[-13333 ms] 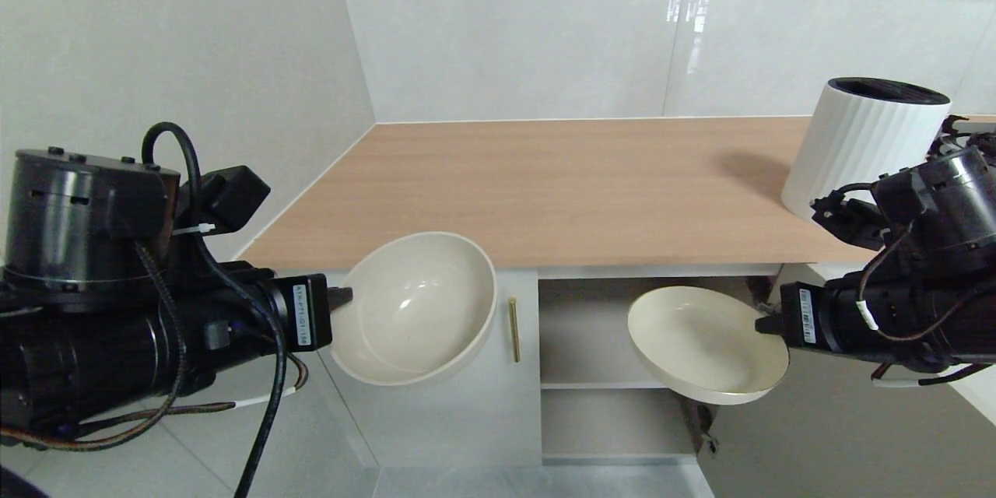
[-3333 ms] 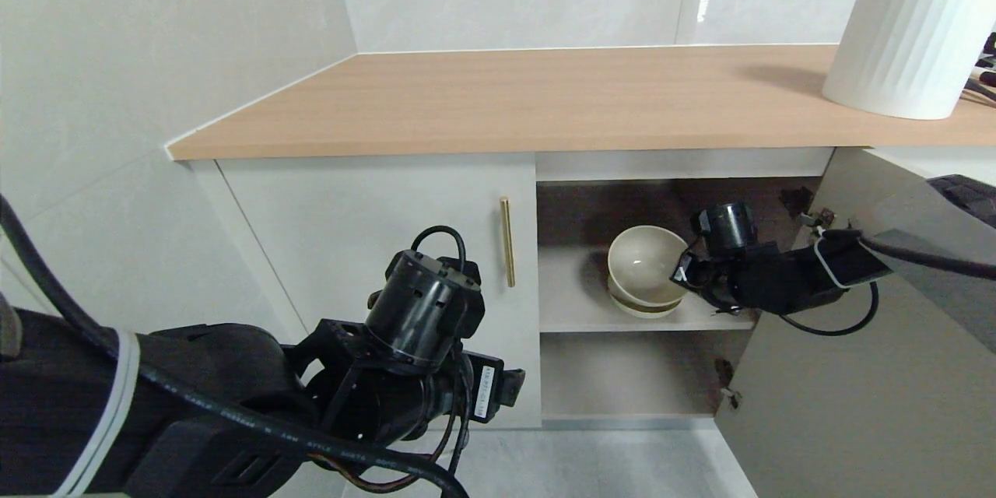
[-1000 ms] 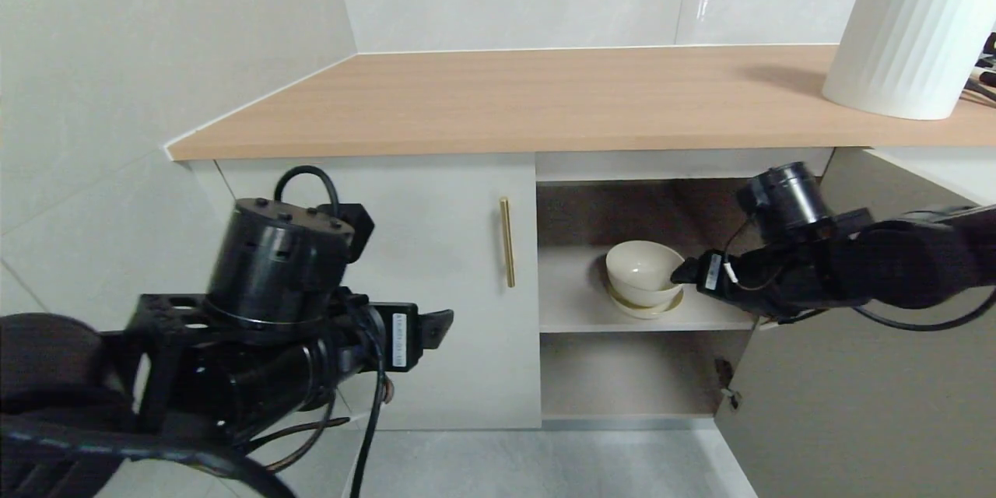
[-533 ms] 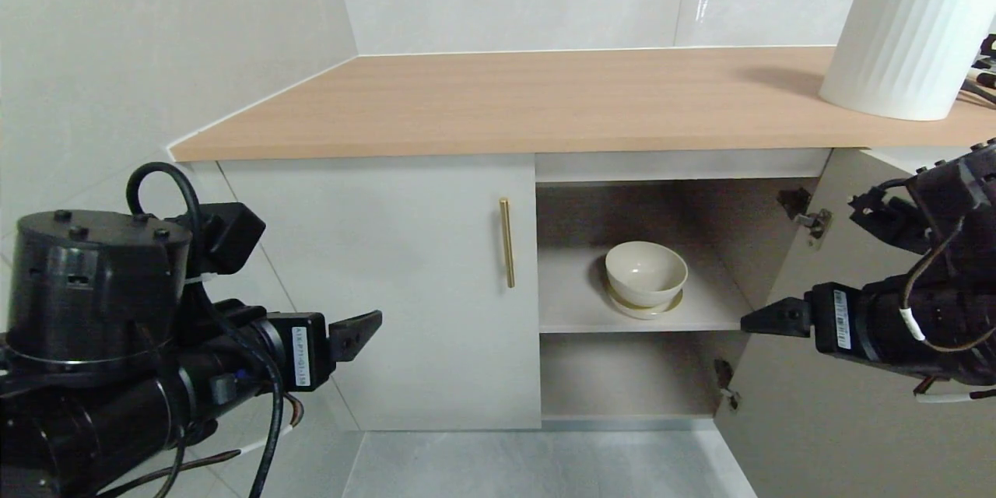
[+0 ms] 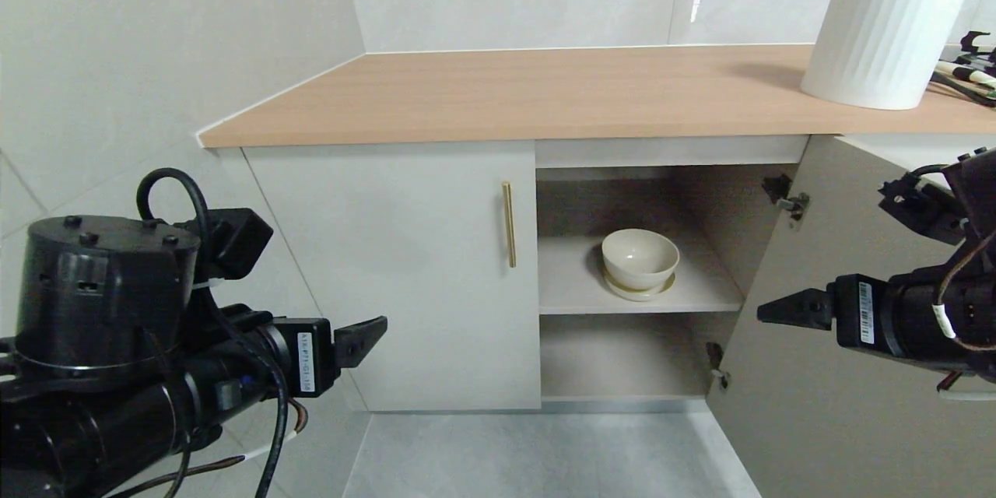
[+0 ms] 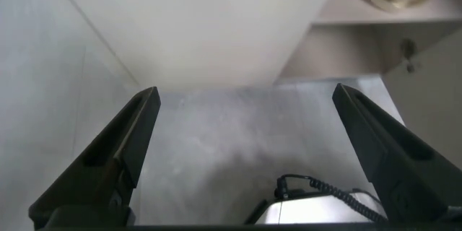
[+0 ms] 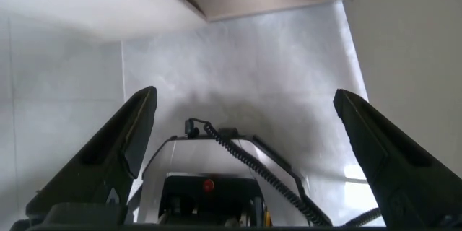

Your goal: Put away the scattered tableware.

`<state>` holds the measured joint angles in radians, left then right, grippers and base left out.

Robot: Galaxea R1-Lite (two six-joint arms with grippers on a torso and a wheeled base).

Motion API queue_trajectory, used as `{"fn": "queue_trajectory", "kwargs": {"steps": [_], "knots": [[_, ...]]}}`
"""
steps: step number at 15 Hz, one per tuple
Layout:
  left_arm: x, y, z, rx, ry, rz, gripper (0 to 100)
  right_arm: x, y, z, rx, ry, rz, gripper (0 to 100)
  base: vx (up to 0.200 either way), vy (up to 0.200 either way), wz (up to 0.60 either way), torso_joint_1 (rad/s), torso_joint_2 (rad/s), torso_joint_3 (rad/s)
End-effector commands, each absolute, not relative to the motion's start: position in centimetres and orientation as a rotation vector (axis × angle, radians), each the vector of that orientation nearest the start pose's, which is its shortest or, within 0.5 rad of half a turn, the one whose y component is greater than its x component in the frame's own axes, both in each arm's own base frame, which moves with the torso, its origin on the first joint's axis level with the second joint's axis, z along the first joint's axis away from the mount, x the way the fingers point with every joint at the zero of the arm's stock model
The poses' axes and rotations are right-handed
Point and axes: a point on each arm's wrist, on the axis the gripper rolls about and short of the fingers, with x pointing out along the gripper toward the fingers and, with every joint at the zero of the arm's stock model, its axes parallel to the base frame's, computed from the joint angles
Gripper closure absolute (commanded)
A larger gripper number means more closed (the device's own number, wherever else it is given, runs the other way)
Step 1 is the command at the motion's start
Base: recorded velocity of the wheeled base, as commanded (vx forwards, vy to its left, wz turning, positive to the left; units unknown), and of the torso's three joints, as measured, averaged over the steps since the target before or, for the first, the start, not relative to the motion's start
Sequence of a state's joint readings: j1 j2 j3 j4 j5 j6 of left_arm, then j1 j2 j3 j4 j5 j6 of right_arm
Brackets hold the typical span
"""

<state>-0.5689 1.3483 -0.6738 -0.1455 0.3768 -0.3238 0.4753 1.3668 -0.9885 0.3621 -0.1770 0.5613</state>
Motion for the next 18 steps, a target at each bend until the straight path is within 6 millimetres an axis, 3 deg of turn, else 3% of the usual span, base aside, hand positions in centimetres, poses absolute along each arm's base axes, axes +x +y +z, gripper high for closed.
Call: {"fn": "queue_trajectory", "kwargs": {"steps": [1, 11, 15, 18], "knots": [[17.8, -10.4, 18.9, -0.071, 0.505, -0.106, 0, 18.3, 9.0, 23.1, 0.297, 0.752, 0.079, 0, -0.2, 0.0, 0.0, 0.002, 0.0, 0.002], [17.9, -10.4, 18.5, -0.064, 0.518, -0.105, 0, 18.4, 9.0, 23.0, 0.295, 0.758, 0.077, 0, -0.2, 0.0, 0.0, 0.003, 0.0, 0.003], [17.8, -10.4, 18.3, -0.057, 0.527, -0.106, 0, 18.2, 9.0, 23.0, 0.29, 0.764, 0.076, 0, 0.0, 0.0, 0.0, 0.0, 0.0, 0.0], [17.8, -10.4, 18.2, -0.056, 0.53, -0.104, 0, 17.0, 8.2, 23.2, 0.191, 0.807, 0.053, 0, 0.0, 0.0, 0.0, 0.0, 0.0, 0.0]]}}
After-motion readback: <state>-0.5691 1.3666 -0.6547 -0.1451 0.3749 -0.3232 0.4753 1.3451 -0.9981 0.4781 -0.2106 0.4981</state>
